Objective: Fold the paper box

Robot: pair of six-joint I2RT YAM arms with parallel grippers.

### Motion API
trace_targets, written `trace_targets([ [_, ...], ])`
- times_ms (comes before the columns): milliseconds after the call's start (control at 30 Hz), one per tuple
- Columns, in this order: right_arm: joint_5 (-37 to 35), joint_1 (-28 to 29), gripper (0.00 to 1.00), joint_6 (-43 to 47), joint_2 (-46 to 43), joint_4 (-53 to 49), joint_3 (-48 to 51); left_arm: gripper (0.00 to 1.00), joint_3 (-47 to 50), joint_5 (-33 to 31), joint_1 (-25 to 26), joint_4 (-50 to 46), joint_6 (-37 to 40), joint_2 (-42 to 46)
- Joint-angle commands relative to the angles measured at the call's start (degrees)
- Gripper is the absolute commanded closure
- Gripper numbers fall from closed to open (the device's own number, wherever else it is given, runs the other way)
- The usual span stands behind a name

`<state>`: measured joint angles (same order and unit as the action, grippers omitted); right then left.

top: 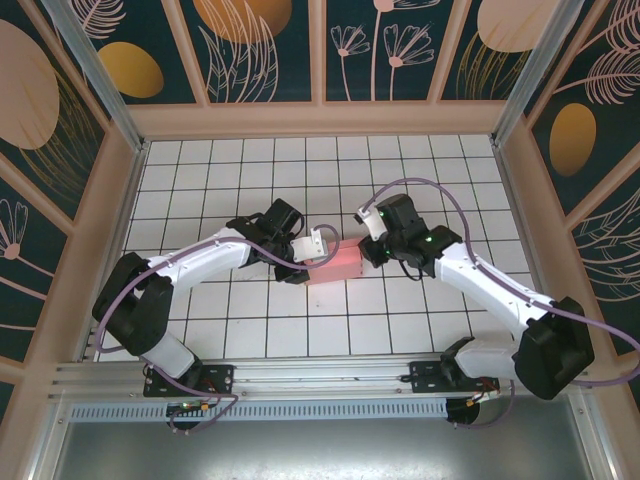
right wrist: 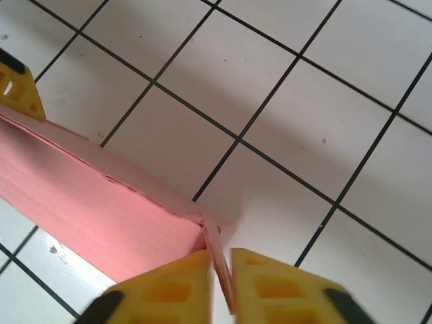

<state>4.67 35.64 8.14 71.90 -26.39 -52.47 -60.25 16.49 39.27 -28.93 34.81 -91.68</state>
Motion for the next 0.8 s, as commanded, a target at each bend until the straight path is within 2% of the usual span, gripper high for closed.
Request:
trace_targets([
  [0,0.76,0.30,0.99,0.66,0.43,-0.63,-1.42,0.65,-0.66,0.54,-0.27,-0.52,-0.68,-0.43],
  [167,1.59,0.64,1.00,-1.57,-0.07,-0.50,-1.03,0.64,-1.13,-0.01,-0.25,-0.22,-3.49,-0.72],
  [333,1.35,2.31,1.00,-9.67,-0.47,2.16,0.12,0.63,-3.19,-1.17,-0.27,-0.85,-8.21,-2.17],
  [533,-4.34,5.16,1.00,-19.89,0.23,3.66,1.49,0.63,-3.47,-2.08,-0.17,-0.01,-11.24,-2.72],
  [767,-8.43,7.43,1.00,-24.85,-0.59,5.52,5.04,0.63,-3.91,-2.70,-0.17,0.27,-11.86,-3.40],
])
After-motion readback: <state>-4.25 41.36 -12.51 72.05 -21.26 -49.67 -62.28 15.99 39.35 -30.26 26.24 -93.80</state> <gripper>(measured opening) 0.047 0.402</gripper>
